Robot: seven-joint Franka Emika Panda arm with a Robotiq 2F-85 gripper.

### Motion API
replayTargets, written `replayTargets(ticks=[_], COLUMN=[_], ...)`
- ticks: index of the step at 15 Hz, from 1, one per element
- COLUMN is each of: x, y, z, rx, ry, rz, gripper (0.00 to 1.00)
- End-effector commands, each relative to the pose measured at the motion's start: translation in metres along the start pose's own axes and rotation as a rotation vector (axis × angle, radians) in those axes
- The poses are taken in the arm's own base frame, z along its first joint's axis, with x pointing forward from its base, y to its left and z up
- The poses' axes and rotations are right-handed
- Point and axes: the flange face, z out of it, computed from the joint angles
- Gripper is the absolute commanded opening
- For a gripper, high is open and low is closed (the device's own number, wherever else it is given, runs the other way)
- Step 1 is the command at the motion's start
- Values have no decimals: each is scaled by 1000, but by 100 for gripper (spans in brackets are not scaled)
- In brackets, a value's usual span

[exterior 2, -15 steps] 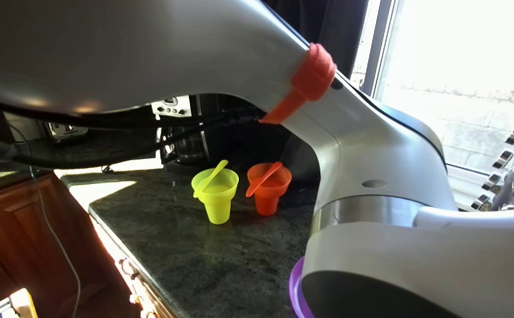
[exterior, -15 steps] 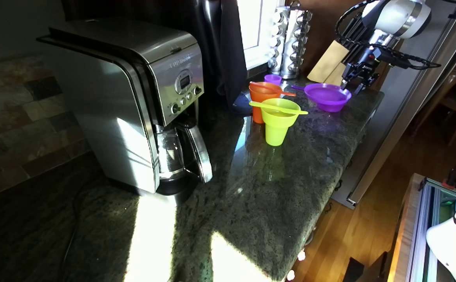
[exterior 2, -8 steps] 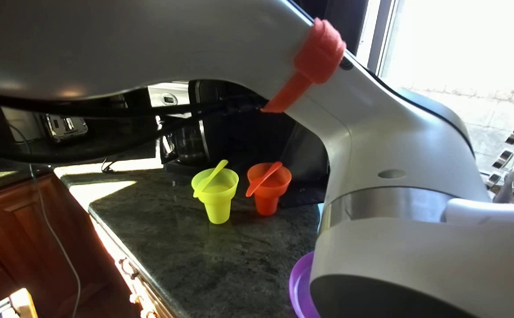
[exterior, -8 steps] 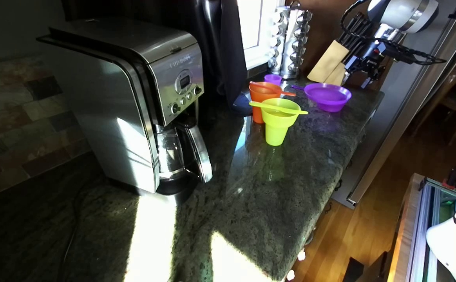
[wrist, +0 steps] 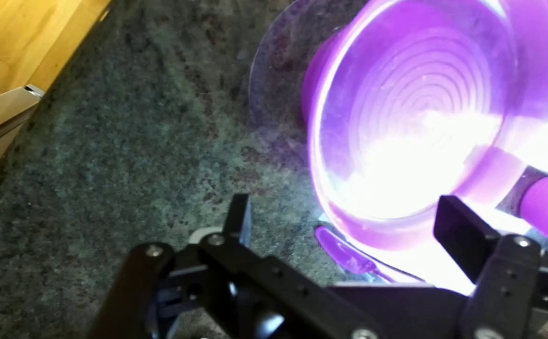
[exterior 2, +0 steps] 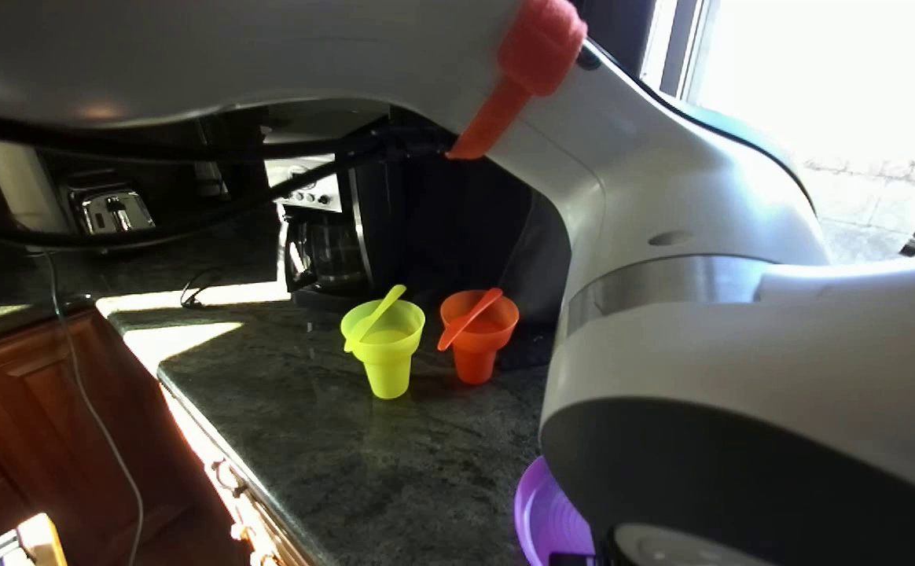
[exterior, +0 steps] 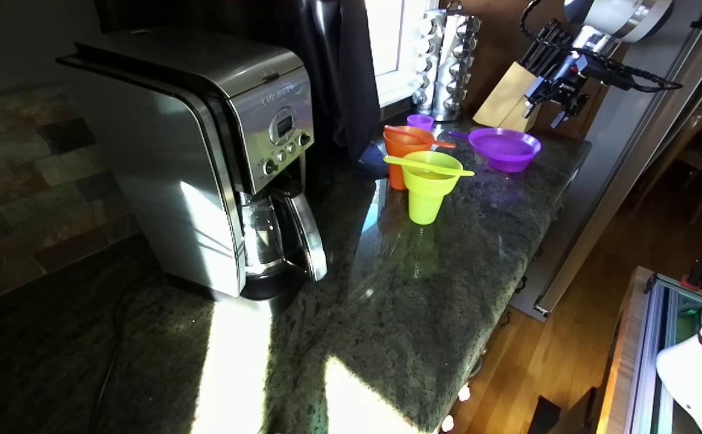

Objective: Put the purple plate on top of the purple bowl then place the cup and spoon on the plate.

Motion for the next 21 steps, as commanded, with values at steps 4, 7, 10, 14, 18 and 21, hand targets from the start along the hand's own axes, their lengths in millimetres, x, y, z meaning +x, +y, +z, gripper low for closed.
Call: replayTargets(ticks=[4,7,10,14,18,21], x=[2,12,21,22,25,26], y=[-60,-91,-133,-157,-180,-176], z=[-1,-5,-12,-20,-20,-18], rx=[13,4,-4,12,-1,-5], ry=[-10,25,51,60,70,68], rz=[60,29,-41,-95,-121,-118], gripper=[100,100,100,100,100,100])
